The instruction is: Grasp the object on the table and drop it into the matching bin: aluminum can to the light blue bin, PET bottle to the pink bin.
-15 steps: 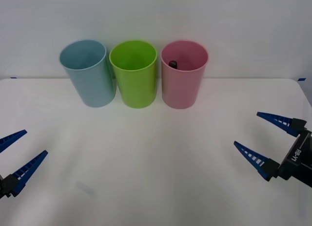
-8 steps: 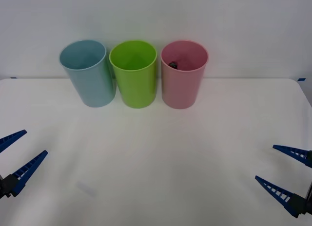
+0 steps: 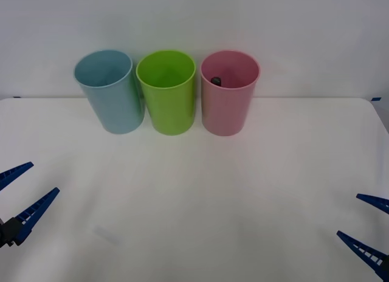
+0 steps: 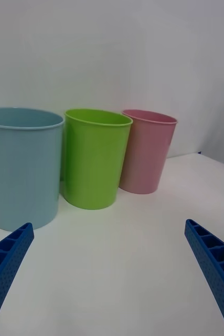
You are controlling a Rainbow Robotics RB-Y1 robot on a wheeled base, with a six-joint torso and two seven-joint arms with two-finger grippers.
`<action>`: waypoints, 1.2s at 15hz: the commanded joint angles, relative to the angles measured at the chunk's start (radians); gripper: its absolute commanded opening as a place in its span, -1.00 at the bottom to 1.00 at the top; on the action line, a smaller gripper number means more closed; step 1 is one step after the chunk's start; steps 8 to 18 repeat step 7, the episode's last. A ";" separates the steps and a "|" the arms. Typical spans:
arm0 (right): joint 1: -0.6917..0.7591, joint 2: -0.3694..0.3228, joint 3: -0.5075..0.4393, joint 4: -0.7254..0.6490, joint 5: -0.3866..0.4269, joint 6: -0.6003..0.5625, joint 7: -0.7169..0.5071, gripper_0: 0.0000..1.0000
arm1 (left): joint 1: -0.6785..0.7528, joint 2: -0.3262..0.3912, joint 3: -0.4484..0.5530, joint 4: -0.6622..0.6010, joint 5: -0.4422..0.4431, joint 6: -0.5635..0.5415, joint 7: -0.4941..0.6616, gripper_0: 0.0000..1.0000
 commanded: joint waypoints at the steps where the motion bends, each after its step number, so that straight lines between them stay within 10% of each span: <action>1: 0.003 0.001 -0.005 0.010 -0.003 0.000 0.000 1.00 | 0.000 0.000 0.000 0.000 0.000 0.000 0.000 1.00; 18: 0.003 0.001 -0.004 0.025 -0.002 0.000 0.000 1.00 | 0.000 0.000 0.000 0.000 0.000 0.000 0.000 1.00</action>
